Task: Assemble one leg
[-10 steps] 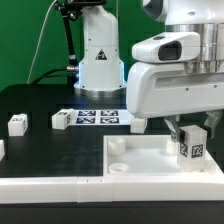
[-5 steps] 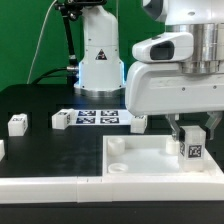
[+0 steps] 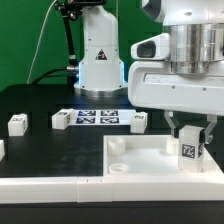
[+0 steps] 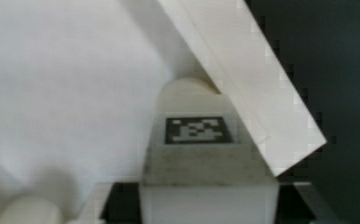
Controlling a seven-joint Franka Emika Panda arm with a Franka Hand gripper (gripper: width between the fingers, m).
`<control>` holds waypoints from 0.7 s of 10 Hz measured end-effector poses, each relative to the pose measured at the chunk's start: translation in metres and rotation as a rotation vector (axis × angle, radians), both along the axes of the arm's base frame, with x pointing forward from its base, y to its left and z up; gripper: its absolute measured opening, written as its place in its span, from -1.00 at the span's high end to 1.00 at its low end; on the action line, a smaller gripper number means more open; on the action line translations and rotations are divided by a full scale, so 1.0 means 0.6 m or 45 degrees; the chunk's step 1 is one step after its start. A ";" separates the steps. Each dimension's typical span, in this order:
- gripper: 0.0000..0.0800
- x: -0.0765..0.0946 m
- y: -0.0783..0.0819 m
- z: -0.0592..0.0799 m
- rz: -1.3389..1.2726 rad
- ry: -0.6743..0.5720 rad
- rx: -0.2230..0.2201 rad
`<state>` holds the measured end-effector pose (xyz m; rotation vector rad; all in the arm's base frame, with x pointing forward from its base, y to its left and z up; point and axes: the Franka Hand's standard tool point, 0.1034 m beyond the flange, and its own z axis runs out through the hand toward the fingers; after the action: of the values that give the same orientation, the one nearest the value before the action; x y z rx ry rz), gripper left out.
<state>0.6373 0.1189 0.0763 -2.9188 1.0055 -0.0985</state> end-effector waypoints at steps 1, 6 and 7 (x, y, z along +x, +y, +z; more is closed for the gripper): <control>0.27 0.000 0.000 0.000 -0.146 0.003 0.007; 0.27 -0.003 0.002 0.000 -0.837 0.027 0.059; 0.27 -0.004 0.001 0.000 -1.026 0.038 0.089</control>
Offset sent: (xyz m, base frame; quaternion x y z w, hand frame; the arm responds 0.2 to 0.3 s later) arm -0.0021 0.0045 0.0011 -0.0065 0.0038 0.2872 0.9578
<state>0.6351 0.1195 0.0762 -2.2691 2.0567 -0.0455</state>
